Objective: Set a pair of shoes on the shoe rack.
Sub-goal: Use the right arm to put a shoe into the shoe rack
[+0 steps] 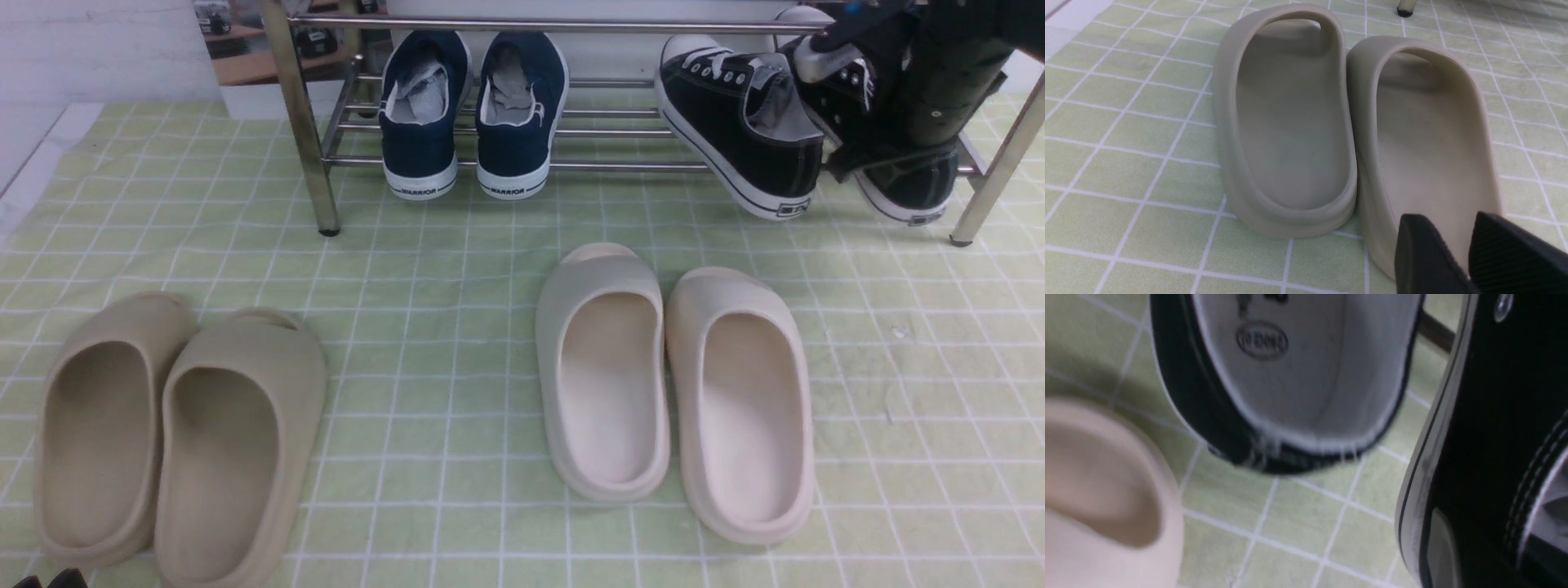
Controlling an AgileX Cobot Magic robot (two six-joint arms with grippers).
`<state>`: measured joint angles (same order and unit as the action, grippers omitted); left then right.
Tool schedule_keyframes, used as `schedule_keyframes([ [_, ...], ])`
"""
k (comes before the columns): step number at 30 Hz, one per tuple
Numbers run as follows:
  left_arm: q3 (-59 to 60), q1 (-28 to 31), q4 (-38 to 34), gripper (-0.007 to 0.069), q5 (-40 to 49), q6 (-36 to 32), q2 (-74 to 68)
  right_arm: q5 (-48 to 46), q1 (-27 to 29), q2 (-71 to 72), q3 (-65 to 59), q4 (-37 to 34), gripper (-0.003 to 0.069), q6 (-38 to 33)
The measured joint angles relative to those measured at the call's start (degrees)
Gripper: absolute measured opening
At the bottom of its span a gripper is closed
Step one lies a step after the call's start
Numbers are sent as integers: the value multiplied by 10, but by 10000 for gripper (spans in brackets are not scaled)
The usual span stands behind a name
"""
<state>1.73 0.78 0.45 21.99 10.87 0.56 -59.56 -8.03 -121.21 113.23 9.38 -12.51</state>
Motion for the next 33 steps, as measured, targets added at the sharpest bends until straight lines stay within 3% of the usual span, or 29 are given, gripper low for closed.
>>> schedule_keyframes([
  [8,0,0,0,207,0,0,0,-3,0,-51,89,-76,22,-39],
  [22,0,0,0,217,0,0,0,4,1,-56,93,-89,39,-36],
  [25,0,0,0,217,0,0,0,11,1,-57,94,-79,106,-15],
  [28,0,0,0,221,0,0,0,13,1,-51,97,-71,246,5],
  [29,0,0,0,221,0,0,0,11,1,-50,97,-69,256,7],
  [33,0,0,0,226,0,0,0,-58,1,-18,99,-58,451,13],
])
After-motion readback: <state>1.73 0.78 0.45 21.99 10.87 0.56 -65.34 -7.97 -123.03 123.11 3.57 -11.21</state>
